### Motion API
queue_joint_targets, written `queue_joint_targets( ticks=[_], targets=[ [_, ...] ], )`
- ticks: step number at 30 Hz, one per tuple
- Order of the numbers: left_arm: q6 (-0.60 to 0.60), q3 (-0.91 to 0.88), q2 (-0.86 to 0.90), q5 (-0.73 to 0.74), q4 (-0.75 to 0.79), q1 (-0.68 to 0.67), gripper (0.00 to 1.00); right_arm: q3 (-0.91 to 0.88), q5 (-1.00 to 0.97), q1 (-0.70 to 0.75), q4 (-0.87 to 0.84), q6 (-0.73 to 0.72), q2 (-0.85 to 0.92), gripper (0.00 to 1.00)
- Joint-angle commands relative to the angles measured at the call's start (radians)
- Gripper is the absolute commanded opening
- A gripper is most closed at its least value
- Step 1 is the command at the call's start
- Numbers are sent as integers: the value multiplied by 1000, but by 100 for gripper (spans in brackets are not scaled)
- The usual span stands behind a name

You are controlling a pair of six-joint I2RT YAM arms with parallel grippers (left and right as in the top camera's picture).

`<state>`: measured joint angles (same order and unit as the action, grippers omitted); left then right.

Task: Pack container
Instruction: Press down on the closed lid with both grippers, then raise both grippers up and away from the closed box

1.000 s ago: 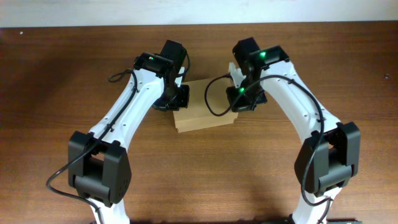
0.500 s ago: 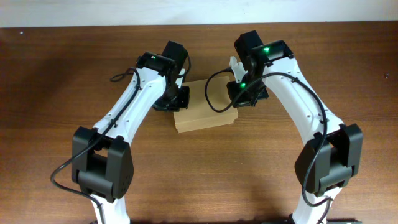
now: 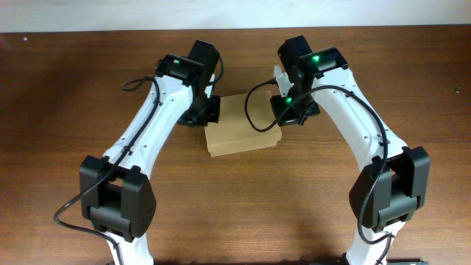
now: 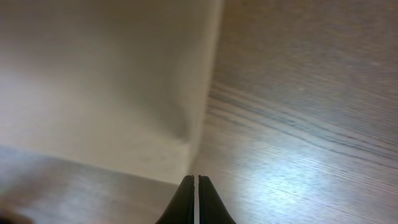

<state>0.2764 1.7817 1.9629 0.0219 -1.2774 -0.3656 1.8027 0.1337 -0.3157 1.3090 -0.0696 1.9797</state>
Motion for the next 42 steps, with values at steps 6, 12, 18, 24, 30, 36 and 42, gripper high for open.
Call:
queue_joint_targets(
  ticks=[6,12,18,24,30,36,42],
  targets=[
    [2,19,-31,-45,17,90,2,14,-60,55,-11,2,16,6],
    [-10,-11,-31,-45,90,118,3,-50,-29,51,-39,2,65,5],
    [-13,-29,36,-44,125,118,3,-65,17,49,-56,2,105,4],
    [-18,-29,99,-43,153,118,2,-67,85,26,-14,36,105,4],
    [-25,-29,124,-27,209,118,3,-67,84,-11,20,36,105,4],
    [-26,-29,153,-10,225,118,3,-68,84,-45,46,40,105,4],
    [-47,-29,158,16,234,118,3,-68,59,-48,37,39,105,4]
  ],
)
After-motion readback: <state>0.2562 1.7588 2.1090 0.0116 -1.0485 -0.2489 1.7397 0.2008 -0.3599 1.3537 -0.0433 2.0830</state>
